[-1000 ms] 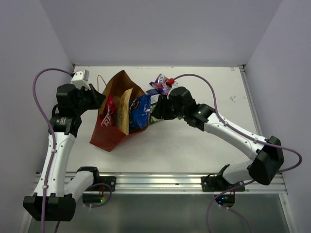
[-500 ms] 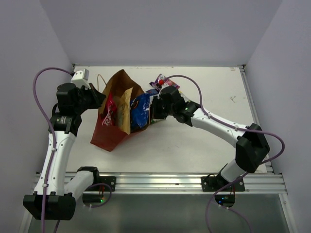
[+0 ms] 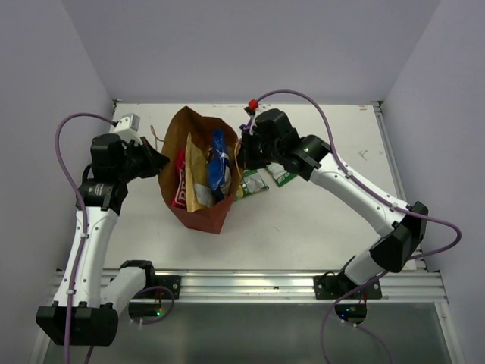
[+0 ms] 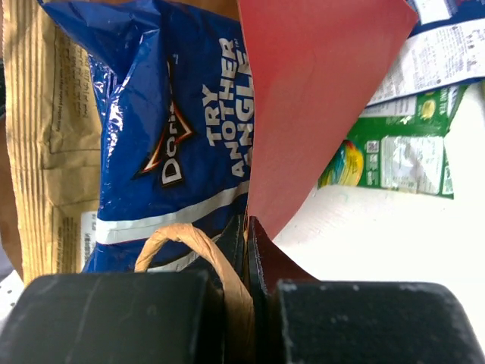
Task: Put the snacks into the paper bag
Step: Adjust the paper bag at the center of the board.
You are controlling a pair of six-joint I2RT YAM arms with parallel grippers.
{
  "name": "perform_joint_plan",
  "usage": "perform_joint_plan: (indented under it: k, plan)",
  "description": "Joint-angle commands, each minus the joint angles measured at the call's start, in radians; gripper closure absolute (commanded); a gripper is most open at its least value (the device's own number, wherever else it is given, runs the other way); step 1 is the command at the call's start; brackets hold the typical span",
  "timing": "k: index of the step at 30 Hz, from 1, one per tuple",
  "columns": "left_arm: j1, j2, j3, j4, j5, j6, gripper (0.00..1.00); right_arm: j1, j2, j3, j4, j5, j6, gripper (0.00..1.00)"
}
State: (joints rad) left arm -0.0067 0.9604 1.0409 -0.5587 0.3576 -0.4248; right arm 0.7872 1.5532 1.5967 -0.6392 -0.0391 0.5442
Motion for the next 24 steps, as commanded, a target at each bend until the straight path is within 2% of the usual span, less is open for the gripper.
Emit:
perform_joint_plan:
  k: [1,4,8,14,16,18,21,22,24]
  plan:
    - [0.005,-0.063,0.040,-0.047,-0.055,0.008,1.00,0.033,-0.031,0.032,0.018,-0.007,-0.020,1.00]
    - [0.005,-0.078,0.125,-0.105,-0.039,0.006,1.00,0.058,-0.001,0.123,-0.066,-0.045,-0.038,1.00]
    - [0.005,-0.092,0.173,-0.162,-0.057,0.015,1.00,0.098,0.011,0.167,-0.093,-0.015,-0.047,1.00]
    - [0.005,-0.072,-0.031,-0.145,-0.186,0.038,1.00,0.099,0.172,0.193,-0.145,0.002,-0.049,1.00]
    - [0.005,-0.048,0.017,-0.199,-0.165,0.052,1.00,0.119,0.202,0.278,-0.200,-0.025,-0.062,1.00]
    - [0.005,-0.057,0.097,-0.245,-0.117,0.057,1.00,0.147,0.197,0.377,-0.230,0.030,-0.079,1.00]
    - [0.005,-0.064,0.337,-0.325,-0.127,0.073,1.00,0.176,0.196,0.460,-0.293,0.036,-0.090,1.00]
    - [0.005,-0.068,0.347,-0.329,-0.150,0.083,1.00,0.176,0.194,0.453,-0.286,0.054,-0.092,1.00]
    - [0.005,-0.078,0.266,-0.308,-0.250,0.107,1.00,0.169,0.244,0.462,-0.304,0.084,-0.098,1.00]
